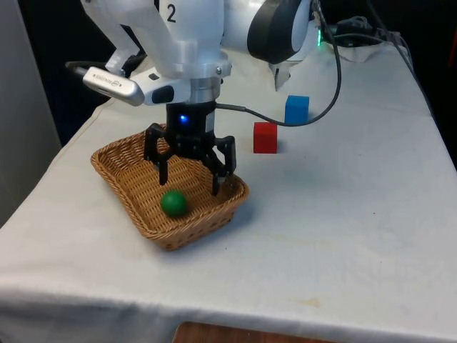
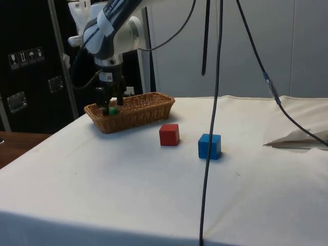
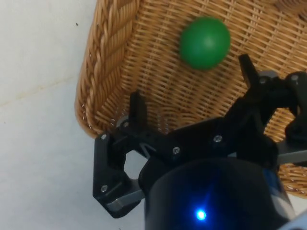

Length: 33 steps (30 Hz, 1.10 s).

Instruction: Place all non-red objects into the basket.

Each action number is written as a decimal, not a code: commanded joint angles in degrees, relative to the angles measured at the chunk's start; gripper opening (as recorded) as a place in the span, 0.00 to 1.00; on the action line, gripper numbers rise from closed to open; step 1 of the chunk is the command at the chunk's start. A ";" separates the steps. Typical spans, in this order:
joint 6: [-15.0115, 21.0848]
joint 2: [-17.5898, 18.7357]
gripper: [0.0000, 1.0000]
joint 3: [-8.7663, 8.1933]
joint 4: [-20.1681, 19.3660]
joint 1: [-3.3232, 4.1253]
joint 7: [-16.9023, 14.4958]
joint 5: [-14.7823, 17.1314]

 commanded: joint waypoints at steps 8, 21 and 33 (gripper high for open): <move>-1.83 -2.69 1.00 -1.09 -1.20 0.57 0.57 0.00; -3.95 -9.68 1.00 -2.64 -6.13 2.35 2.69 -0.34; -4.47 -16.44 1.00 -3.55 -11.75 3.95 3.27 -1.78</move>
